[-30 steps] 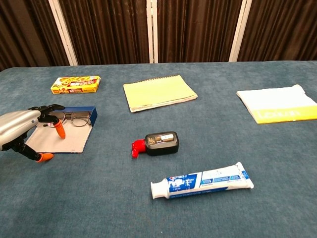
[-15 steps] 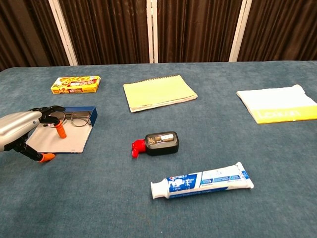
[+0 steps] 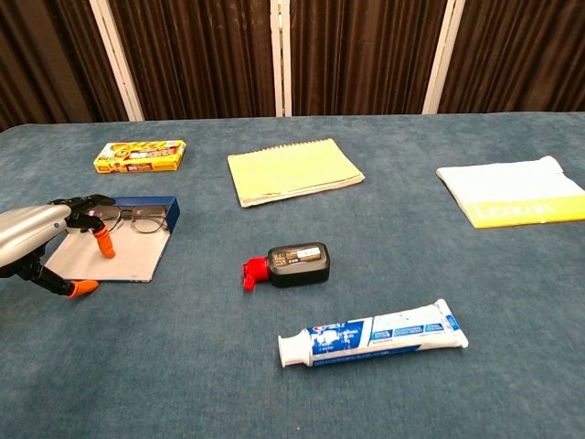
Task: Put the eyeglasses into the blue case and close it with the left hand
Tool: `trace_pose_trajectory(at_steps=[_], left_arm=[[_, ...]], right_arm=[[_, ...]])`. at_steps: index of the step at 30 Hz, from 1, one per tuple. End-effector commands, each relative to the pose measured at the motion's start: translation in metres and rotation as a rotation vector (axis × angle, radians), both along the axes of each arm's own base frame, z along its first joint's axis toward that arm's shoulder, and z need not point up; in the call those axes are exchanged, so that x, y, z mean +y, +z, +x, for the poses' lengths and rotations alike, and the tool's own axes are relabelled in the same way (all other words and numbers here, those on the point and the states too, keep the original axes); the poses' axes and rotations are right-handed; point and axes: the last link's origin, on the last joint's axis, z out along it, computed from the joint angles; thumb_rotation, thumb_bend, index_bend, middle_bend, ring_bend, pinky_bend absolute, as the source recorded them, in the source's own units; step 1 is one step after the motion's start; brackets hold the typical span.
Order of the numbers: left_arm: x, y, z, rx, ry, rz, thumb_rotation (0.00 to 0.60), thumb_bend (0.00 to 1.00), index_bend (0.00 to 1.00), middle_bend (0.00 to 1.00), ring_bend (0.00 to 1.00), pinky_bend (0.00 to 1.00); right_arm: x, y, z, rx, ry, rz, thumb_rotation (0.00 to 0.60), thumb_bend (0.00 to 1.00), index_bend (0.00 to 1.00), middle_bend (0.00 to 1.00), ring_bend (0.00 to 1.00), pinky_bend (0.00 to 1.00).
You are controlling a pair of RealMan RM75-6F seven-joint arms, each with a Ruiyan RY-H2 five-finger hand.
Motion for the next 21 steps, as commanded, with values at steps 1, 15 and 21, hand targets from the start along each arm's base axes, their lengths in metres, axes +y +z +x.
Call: trace_pose_trajectory(at_steps=[1, 15, 21], left_arm=[[0.001, 0.001, 0.0, -0.005, 0.001, 0.004, 0.6, 0.57, 0.44, 0.0, 0.0, 0.0], [0.011, 0.009, 0.004, -0.024, -0.002, 0.032, 0.6, 0.59, 0.44, 0.0, 0.0, 0.0], [0.014, 0.007, 0.006, -0.019, -0.001, 0.028, 0.6, 0.59, 0.45, 0.0, 0.0, 0.0]], right_arm=[[0.0, -0.001, 0.0, 0.002, 0.001, 0.004, 0.6, 0.0, 0.0, 0.0, 0.0, 0.0], [-0.001, -0.002, 0.0, 0.003, -0.004, 0.008, 0.6, 0.0, 0.0, 0.0, 0.0, 0.0], [-0.001, -0.002, -0.001, 0.005, -0.006, 0.01, 0.6, 0.0, 0.0, 0.0, 0.0, 0.0]])
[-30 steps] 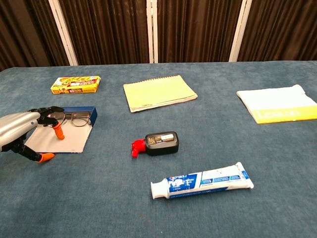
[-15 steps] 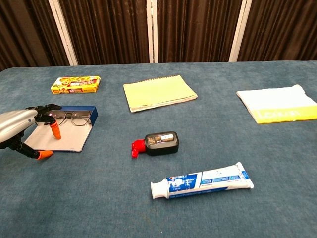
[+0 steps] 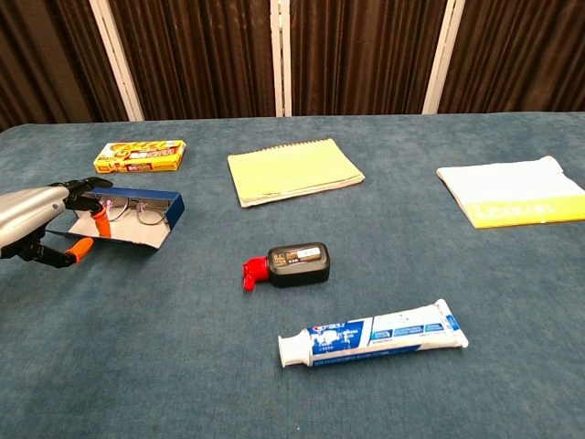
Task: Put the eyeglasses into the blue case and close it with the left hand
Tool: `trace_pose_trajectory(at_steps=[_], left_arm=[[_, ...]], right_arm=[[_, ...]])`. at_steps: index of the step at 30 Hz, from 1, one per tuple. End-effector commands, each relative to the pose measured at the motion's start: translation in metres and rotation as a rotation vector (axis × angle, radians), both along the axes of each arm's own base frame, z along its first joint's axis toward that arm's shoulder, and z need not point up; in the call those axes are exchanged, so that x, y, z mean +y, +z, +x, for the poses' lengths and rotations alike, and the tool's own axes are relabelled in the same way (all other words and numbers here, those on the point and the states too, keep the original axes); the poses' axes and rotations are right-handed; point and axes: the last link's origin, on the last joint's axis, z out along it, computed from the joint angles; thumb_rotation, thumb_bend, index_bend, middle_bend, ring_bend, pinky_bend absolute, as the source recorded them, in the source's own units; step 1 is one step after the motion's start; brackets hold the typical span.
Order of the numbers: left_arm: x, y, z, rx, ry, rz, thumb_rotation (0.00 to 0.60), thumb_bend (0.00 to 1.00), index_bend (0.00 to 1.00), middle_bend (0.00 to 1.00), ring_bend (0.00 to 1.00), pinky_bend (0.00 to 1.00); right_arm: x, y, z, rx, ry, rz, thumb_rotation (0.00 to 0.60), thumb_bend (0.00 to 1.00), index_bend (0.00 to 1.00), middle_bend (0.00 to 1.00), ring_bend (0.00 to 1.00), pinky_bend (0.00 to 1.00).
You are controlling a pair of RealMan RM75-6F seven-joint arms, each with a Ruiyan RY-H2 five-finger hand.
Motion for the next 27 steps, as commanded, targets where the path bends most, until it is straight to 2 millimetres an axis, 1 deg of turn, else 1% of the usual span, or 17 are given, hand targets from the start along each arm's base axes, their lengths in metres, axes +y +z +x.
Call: trace_pose_trajectory(at_steps=[1, 7, 10, 13, 15, 17, 21, 25, 27], left_arm=[[0.0, -0.002, 0.001, 0.0, 0.001, -0.004, 0.6, 0.59, 0.45, 0.0, 0.0, 0.0], [0.0, -0.009, 0.0, 0.007, 0.009, -0.011, 0.6, 0.59, 0.48, 0.0, 0.0, 0.0], [0.002, -0.013, 0.001, 0.0, 0.015, -0.009, 0.6, 0.59, 0.52, 0.0, 0.0, 0.0], [0.001, -0.016, 0.003, -0.014, 0.008, -0.004, 0.6, 0.59, 0.59, 0.0, 0.0, 0.0], [-0.001, -0.01, 0.004, -0.015, -0.018, 0.017, 0.6, 0.59, 0.64, 0.0, 0.0, 0.0], [-0.004, -0.004, 0.004, -0.016, -0.026, 0.027, 0.6, 0.59, 0.68, 0.0, 0.0, 0.0], [-0.01, 0.01, 0.005, -0.012, -0.039, 0.046, 0.6, 0.58, 0.7, 0.0, 0.0, 0.0], [-0.016, 0.028, 0.009, -0.001, -0.057, 0.072, 0.6, 0.58, 0.7, 0.0, 0.0, 0.0], [-0.019, 0.033, 0.01, 0.007, -0.06, 0.074, 0.6, 0.58, 0.71, 0.0, 0.0, 0.0]], right_arm=[[0.0, 0.0, 0.0, 0.001, -0.001, 0.001, 0.6, 0.0, 0.0, 0.0, 0.0, 0.0], [-0.001, -0.001, 0.0, 0.003, -0.002, 0.005, 0.6, 0.0, 0.0, 0.0, 0.0, 0.0], [-0.001, -0.002, 0.0, 0.005, -0.002, 0.008, 0.6, 0.0, 0.0, 0.0, 0.0, 0.0], [-0.001, -0.002, 0.0, 0.005, -0.003, 0.007, 0.6, 0.0, 0.0, 0.0, 0.0, 0.0], [-0.001, -0.002, 0.0, 0.003, -0.003, 0.006, 0.6, 0.0, 0.0, 0.0, 0.0, 0.0], [-0.001, -0.002, 0.0, 0.003, -0.001, 0.006, 0.6, 0.0, 0.0, 0.0, 0.0, 0.0], [0.0, -0.002, 0.001, 0.0, 0.003, 0.007, 0.6, 0.0, 0.0, 0.0, 0.0, 0.0], [0.001, -0.002, 0.001, -0.003, 0.007, 0.008, 0.6, 0.0, 0.0, 0.0, 0.0, 0.0], [0.002, -0.002, 0.002, -0.004, 0.008, 0.008, 0.6, 0.0, 0.0, 0.0, 0.0, 0.0]])
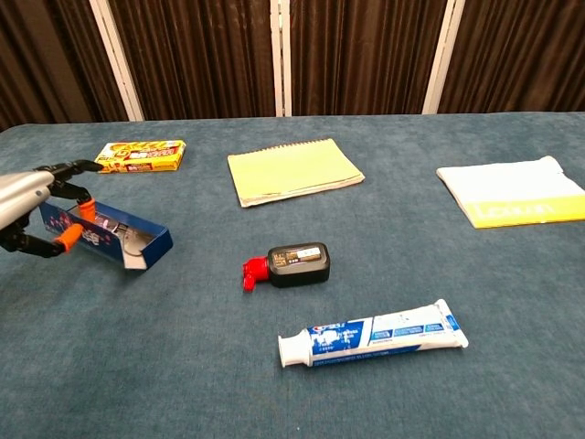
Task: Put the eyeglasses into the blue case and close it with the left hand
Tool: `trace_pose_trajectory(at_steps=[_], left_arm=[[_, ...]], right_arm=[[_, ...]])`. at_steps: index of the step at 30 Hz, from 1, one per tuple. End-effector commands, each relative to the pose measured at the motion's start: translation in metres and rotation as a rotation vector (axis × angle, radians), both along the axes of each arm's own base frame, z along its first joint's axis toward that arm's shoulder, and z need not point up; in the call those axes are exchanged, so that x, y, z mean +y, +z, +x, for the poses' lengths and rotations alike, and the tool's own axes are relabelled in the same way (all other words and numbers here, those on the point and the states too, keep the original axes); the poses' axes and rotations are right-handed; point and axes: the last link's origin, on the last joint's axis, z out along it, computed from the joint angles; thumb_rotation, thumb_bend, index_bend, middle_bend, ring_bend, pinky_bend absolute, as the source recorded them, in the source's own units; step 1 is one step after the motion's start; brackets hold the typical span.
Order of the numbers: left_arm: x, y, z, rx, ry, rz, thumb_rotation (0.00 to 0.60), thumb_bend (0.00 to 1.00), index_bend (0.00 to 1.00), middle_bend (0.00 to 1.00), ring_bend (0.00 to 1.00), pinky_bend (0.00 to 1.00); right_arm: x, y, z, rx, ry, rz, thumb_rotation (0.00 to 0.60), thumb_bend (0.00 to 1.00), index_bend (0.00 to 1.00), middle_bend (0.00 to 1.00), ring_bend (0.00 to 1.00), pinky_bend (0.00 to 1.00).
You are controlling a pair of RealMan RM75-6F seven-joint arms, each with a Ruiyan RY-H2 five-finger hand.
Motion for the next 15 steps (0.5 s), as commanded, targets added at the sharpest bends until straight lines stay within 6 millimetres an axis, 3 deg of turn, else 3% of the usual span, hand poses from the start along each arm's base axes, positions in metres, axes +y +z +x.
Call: trace_pose_trajectory(at_steps=[1, 9, 15], left_arm=[[-0.007, 0.017, 0.0, 0.029, -0.012, 0.021, 0.6, 0.58, 0.72, 0.0, 0.0, 0.0], [-0.026, 0.042, 0.007, 0.073, 0.02, -0.02, 0.6, 0.59, 0.76, 0.0, 0.0, 0.0], [-0.028, 0.041, 0.014, 0.102, 0.075, -0.064, 0.6, 0.6, 0.75, 0.0, 0.0, 0.0]], right_arm=[[0.0, 0.0, 0.0, -0.001, 0.0, 0.0, 0.6, 0.0, 0.0, 0.0, 0.0, 0.0], [0.002, 0.002, 0.001, -0.007, 0.004, -0.003, 0.6, 0.0, 0.0, 0.0, 0.0, 0.0], [0.001, 0.001, 0.0, -0.004, 0.001, 0.0, 0.6, 0.0, 0.0, 0.0, 0.0, 0.0]])
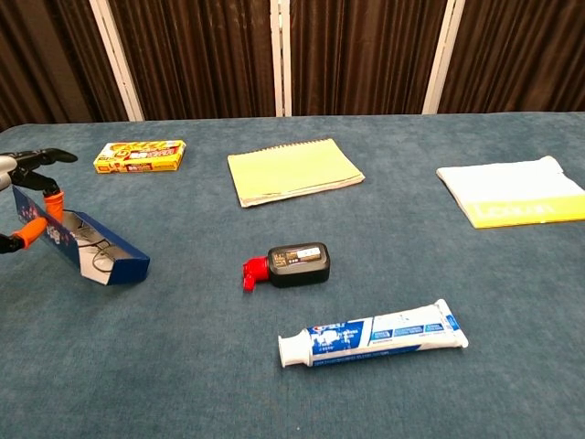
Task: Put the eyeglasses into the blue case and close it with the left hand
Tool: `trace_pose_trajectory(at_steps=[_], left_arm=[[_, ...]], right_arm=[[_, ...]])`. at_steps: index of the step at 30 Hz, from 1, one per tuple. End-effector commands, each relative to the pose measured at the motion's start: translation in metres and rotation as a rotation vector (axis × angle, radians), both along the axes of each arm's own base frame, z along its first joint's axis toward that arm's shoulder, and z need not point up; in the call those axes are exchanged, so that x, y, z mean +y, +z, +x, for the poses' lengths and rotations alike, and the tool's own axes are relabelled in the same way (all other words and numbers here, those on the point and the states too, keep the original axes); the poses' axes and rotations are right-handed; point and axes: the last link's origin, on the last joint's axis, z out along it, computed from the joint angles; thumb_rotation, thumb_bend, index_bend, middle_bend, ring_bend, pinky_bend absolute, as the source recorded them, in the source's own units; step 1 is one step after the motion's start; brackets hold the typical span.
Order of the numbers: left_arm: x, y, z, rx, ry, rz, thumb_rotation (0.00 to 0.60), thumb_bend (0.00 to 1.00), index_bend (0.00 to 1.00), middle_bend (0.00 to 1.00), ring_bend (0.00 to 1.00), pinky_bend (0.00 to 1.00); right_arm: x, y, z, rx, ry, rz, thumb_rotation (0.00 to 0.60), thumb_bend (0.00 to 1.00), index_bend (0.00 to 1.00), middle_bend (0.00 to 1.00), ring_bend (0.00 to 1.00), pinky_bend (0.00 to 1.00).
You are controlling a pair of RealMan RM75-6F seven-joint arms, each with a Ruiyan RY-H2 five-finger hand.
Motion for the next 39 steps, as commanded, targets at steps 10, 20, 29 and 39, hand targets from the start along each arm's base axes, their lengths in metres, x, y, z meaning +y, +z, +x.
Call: trace_pose_trajectory(at_steps=[10, 20, 29, 39], left_arm=[[0.02, -0.025, 0.001, -0.005, 0.084, -0.069, 0.6, 0.59, 0.74, 0.0, 0.0, 0.0], [0.025, -0.029, 0.001, -0.007, 0.093, -0.064, 0.6, 0.38, 0.55, 0.0, 0.0, 0.0], [0.03, -0.025, 0.004, -0.038, 0.089, -0.042, 0.6, 0.23, 0.0, 0.0, 0.0, 0.0], [0.025, 0.01, 0.009, -0.035, 0.009, -0.023, 0.6, 0.14, 0.0, 0.0, 0.0, 0.0]], right_arm=[[-0.001, -0.001, -0.001, 0.006, -0.007, 0.002, 0.6, 0.0, 0.0, 0.0, 0.0, 0.0], [-0.002, -0.001, -0.002, 0.005, -0.013, 0.002, 0.6, 0.0, 0.0, 0.0, 0.0, 0.0], [-0.002, -0.001, -0.002, 0.005, -0.013, 0.002, 0.6, 0.0, 0.0, 0.0, 0.0, 0.0], [-0.001, -0.001, -0.001, 0.006, -0.012, 0.005, 0.6, 0.0, 0.0, 0.0, 0.0, 0.0]])
